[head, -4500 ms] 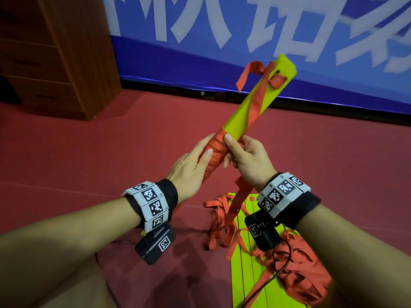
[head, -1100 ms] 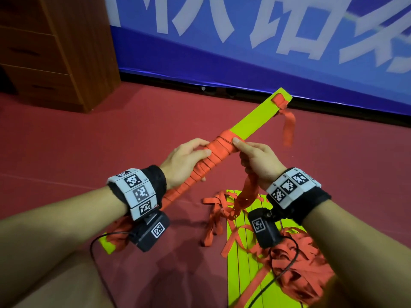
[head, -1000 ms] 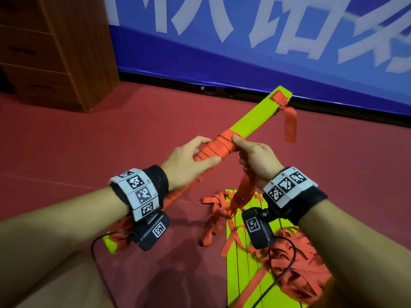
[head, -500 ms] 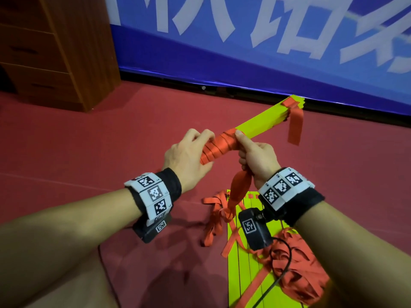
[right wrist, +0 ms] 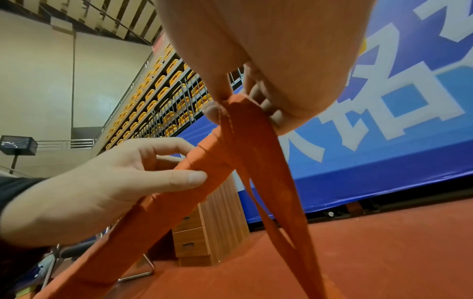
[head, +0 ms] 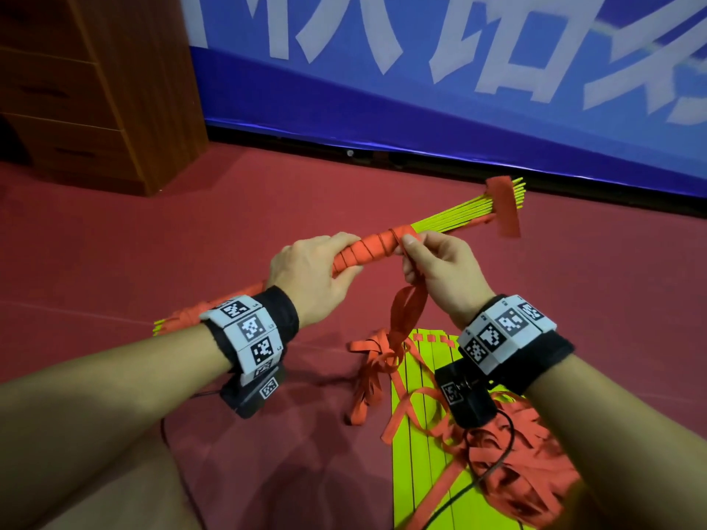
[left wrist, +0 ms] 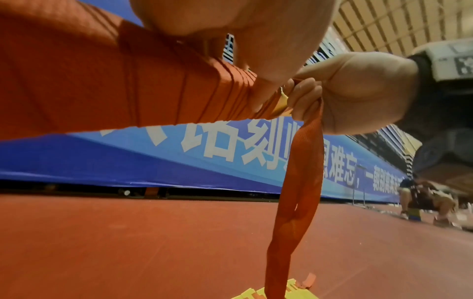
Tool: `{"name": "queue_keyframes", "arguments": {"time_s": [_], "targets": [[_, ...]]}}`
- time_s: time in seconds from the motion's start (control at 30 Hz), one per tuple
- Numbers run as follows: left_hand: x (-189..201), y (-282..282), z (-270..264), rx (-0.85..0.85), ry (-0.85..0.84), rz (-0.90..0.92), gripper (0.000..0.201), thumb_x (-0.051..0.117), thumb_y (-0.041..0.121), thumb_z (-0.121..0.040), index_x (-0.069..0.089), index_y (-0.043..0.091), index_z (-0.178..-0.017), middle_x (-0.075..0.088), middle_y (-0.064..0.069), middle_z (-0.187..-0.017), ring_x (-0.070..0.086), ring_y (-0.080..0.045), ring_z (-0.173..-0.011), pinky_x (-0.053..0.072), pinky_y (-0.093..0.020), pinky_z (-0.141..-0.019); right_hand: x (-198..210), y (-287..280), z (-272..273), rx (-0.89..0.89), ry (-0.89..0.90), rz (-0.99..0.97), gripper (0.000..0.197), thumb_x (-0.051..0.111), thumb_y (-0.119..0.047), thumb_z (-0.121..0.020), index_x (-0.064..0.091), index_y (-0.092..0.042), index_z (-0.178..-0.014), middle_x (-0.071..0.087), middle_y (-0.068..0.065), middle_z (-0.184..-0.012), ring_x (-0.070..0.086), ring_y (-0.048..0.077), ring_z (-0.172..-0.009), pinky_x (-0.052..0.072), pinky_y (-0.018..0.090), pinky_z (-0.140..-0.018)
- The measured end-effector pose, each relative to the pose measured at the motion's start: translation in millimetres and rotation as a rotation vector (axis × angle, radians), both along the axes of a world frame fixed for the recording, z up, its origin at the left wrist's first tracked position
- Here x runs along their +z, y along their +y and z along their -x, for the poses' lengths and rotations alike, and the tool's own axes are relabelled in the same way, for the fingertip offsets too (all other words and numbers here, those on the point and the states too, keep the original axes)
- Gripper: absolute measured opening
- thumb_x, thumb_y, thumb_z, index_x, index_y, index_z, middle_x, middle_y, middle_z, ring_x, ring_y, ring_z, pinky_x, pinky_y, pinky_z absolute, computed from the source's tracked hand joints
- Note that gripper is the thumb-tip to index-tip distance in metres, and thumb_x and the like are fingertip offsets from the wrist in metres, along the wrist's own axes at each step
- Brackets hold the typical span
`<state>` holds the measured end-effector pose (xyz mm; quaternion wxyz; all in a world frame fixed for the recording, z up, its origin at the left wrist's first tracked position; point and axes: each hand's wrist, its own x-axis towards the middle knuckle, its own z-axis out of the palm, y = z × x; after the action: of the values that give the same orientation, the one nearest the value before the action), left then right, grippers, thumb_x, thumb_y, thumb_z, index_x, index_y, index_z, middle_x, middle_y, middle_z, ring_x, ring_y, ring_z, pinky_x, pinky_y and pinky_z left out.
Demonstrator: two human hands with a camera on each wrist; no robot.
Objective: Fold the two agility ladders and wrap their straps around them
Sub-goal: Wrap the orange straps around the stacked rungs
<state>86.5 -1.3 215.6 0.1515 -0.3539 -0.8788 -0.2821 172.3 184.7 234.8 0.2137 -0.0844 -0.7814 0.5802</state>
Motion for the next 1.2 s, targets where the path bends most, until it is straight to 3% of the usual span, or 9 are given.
{"name": "queue_keyframes", "arguments": {"time_s": [0.27,0.4,0.53,0.73,0.8,0.93,1.07,1.2], "targets": [[5.0,-6.1,-1.8,-0.020,-0.141,-0.128,0.028,0.067,0.047,-0.091,0.066,0.040,-0.118,0.063,0.013,-0.073,0.060,-0.019,-0.070,0.053,-0.033,-0.070,-0.2,-0.7,-4.5,0.026,-0.012,-0.038,0.027,0.055,-0.021,-0.105,0.064,-0.011,-0.081,0.061,-0.002,-0.056,0.057,0.012,-0.049,0.046,0.020,-0.052],[2.9,-7.4,1.5,-0.095,-0.268,-0.214,0.029,0.067,0.051,-0.087,0.066,0.040,-0.114,0.072,0.012,-0.082,0.067,-0.013,-0.075,0.057,-0.035,-0.074,1.3,-0.4,-6.4,0.030,0.021,-0.041,0.028,0.058,-0.025,-0.104,0.062,-0.008,-0.081,0.062,-0.001,-0.056,0.059,0.015,-0.048,0.050,0.026,-0.053],[1.2,-8.6,1.1,-0.140,-0.374,-0.271,0.022,0.073,0.039,-0.089,0.071,0.033,-0.110,0.075,0.011,-0.085,0.070,-0.007,-0.076,0.059,-0.035,-0.076,-0.2,-2.5,-8.4,0.024,0.021,-0.050,0.031,0.058,-0.025,-0.104,0.062,-0.007,-0.080,0.061,-0.002,-0.055,0.058,0.012,-0.049,0.050,0.026,-0.054],[4.4,-9.6,1.1,-0.133,-0.442,-0.342,0.012,0.074,0.029,-0.091,0.073,0.028,-0.103,0.075,0.015,-0.075,0.069,0.001,-0.069,0.054,-0.019,-0.067,-1.2,0.2,-7.8,0.005,0.010,-0.072,0.028,0.058,-0.022,-0.103,0.069,-0.010,-0.080,0.065,-0.003,-0.060,0.056,0.009,-0.054,0.048,0.020,-0.060],[5.8,-9.7,0.4,-0.126,-0.489,-0.376,0.010,0.074,0.027,-0.091,0.073,0.026,-0.101,0.075,0.011,-0.075,0.071,-0.003,-0.068,0.055,-0.020,-0.065,-2.7,1.3,-7.2,-0.011,-0.002,-0.088,0.027,0.060,-0.022,-0.103,0.068,-0.012,-0.079,0.063,-0.003,-0.058,0.055,0.007,-0.053,0.046,0.018,-0.058],[9.1,-10.4,-1.8,-0.172,-0.621,-0.418,0.012,0.073,0.020,-0.093,0.073,0.017,-0.105,0.077,-0.006,-0.082,0.075,-0.025,-0.070,0.064,-0.040,-0.069,-6.5,6.1,-4.1,-0.043,-0.002,-0.166,0.026,0.061,-0.025,-0.102,0.065,-0.016,-0.078,0.058,-0.011,-0.054,0.050,0.003,-0.052,0.041,0.016,-0.054],[10.5,-10.3,-3.9,-0.204,-0.690,-0.427,0.012,0.071,0.015,-0.094,0.073,0.010,-0.105,0.077,-0.013,-0.084,0.075,-0.032,-0.070,0.063,-0.035,-0.065,-10.5,11.7,-3.6,-0.050,-0.013,-0.213,0.028,0.062,-0.030,-0.101,0.064,-0.018,-0.076,0.057,-0.012,-0.054,0.048,0.008,-0.055,0.040,0.021,-0.056],[7.7,-10.8,-0.7,-0.217,-0.753,-0.439,0.009,0.069,0.015,-0.095,0.072,0.009,-0.100,0.075,-0.006,-0.076,0.074,-0.032,-0.066,0.059,-0.033,-0.064,-12.1,14.0,-0.3,-0.055,-0.050,-0.185,0.031,0.062,-0.034,-0.100,0.064,-0.013,-0.077,0.054,-0.011,-0.055,0.046,0.009,-0.055,0.039,0.021,-0.055]]}}
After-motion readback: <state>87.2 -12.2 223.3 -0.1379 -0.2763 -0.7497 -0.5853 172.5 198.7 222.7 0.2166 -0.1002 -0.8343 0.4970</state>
